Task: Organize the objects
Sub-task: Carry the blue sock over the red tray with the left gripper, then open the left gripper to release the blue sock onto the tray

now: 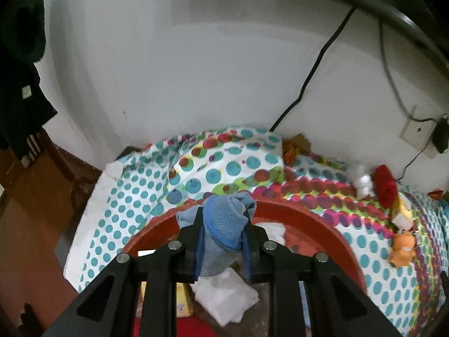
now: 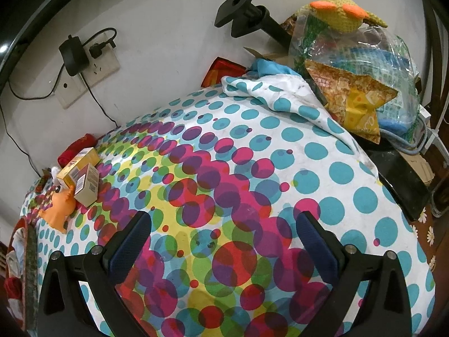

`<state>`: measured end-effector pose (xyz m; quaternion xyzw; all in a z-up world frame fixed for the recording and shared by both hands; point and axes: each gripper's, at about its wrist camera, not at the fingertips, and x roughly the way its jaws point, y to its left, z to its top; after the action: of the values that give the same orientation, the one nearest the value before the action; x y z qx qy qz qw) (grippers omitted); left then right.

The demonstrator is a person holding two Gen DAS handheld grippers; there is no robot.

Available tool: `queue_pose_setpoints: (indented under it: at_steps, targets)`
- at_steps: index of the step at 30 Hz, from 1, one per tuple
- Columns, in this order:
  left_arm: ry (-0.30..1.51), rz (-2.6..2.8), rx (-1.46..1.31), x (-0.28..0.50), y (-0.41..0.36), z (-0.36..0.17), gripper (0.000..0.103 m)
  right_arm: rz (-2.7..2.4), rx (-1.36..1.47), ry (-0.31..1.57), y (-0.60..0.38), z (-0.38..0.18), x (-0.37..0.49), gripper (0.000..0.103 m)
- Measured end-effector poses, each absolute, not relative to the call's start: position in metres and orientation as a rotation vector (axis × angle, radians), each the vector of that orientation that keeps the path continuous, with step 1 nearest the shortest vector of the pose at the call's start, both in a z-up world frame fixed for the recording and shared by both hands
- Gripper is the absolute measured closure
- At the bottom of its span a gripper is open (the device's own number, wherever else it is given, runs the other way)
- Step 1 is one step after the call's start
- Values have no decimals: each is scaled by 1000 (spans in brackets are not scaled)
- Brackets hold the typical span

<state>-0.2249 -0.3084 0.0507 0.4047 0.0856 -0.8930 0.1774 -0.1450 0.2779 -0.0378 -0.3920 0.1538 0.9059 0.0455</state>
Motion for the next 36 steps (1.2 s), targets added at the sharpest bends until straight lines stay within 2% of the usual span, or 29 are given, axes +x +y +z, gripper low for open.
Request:
queue_pose_setpoints:
  at_steps: [11,14,16,17,18,21,25,27,28,31,33,36]
  targets:
    - [258,-2392,1300,-262,-321,-3,81,2770,-1198,474,278,-38,-145,0]
    - [279,-2375,1311,-263,-323,-13,71,2771,-1200,473,278,-39,-144,0]
    - [250,-2366,1298,-260,-322,-12,53,2768,-1200,472,278,-39,-144,0]
    - [251,-2380,1267,-256,-322,-7,40,2767,-1201,470,278,-39,-144,0]
    - [277,-2420,1203,-250,-322,4,35,2769,-1200,470,279,-39,-144,0]
    - [338,-2523,1064,-230,-322,46,34,2770,-1196,469,278,-38,-144,0]
    - [355,-2745,724,-157,-296,124,31,2773,-1200,470,279,-39,-144,0]
    - [338,-2834,550,-104,-275,146,19,2768,-1207,465,279,-38,-145,0]
    - [320,-2861,459,-75,-262,149,18,2766,-1213,461,278,-38,-145,0]
    - [309,-2903,342,-2,-228,129,18,2752,-1251,434,276,-41,-150,0]
    - [346,-2933,472,33,-209,93,18,2727,-1277,379,270,-42,-152,0]
    - [384,-2941,590,70,-194,54,18,2684,-1348,191,246,-44,-155,0]
